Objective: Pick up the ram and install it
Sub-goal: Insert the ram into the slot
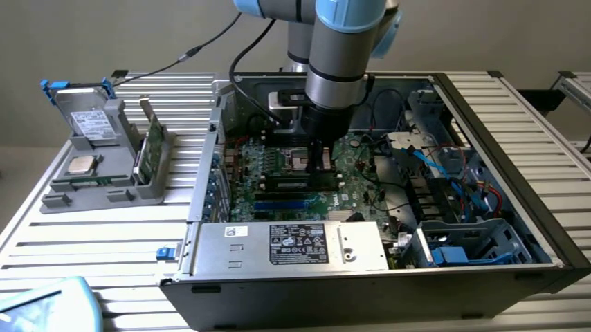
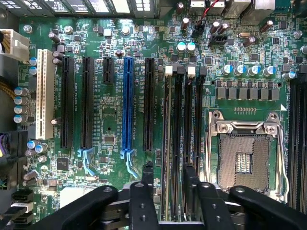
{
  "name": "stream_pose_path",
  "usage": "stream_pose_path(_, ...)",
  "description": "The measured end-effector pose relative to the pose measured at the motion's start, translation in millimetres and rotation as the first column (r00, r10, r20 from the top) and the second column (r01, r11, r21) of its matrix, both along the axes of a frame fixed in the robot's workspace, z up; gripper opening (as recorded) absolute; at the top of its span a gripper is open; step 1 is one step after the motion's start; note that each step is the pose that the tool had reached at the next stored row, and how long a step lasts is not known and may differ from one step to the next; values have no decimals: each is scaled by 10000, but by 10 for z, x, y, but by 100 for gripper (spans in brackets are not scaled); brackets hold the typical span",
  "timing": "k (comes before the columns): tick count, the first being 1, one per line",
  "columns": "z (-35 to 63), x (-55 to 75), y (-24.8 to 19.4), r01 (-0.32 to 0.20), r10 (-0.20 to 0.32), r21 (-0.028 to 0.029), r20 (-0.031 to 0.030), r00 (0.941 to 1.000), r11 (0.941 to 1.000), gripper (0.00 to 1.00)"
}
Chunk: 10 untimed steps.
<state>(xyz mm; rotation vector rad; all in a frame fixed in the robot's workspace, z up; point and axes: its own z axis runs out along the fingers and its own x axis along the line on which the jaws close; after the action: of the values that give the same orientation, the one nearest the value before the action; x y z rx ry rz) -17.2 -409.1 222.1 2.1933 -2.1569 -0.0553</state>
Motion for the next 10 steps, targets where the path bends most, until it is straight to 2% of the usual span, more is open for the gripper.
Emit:
stream_pose_path(1, 0, -3, 1, 0, 0, -1, 0, 10000, 10000, 39)
stream_pose_path(2, 2, -15, 2, 1, -1, -2, -1, 10000, 10000, 46)
stream_pose_path(6, 28, -101, 4, -1, 1, -1, 1, 10000, 10000, 46)
stream_pose_path(10, 70, -130, 4, 0, 0, -1, 1, 10000, 10000, 46)
